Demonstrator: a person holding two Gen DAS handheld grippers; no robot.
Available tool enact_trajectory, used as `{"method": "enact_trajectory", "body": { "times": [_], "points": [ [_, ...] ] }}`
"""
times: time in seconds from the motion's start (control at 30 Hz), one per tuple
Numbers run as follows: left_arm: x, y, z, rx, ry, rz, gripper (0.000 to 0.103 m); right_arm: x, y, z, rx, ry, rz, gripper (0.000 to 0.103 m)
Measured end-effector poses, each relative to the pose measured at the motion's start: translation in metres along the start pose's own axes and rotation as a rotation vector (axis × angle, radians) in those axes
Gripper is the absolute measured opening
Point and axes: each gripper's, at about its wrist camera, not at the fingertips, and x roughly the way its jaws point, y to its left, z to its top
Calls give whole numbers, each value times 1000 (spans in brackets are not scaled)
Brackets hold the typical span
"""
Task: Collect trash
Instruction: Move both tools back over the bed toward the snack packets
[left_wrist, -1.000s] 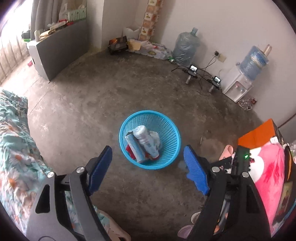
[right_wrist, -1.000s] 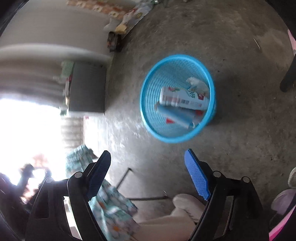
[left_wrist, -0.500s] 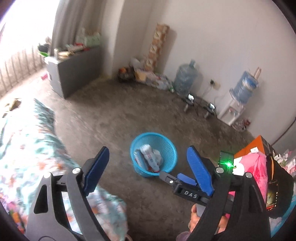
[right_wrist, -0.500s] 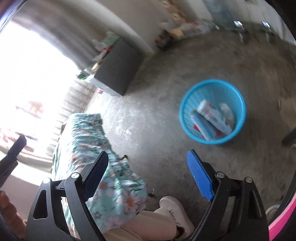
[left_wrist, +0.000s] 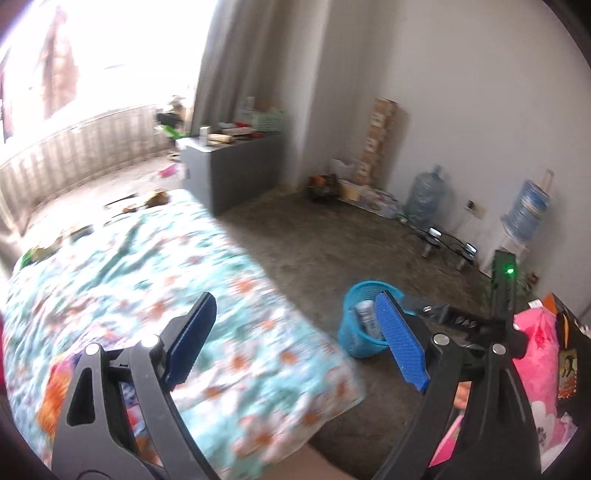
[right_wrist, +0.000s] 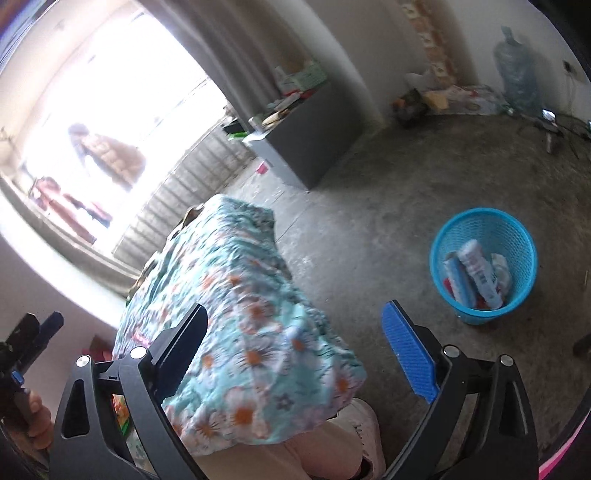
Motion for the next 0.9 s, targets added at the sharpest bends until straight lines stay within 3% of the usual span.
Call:
{"method": "enact_trajectory", "body": {
  "times": [0.33,0.57,0.9],
  "points": [
    [-57,92,-41,-126,-62,171,85,19,78,-23,-132,113,128,93],
    [-90,137,-64,-202,-117,245,86,34,122,-47,-187,205,213,93],
    [-124,212,-118,-355,-114,346,86,80,184,-84,-228,381,324,93]
  ]
}}
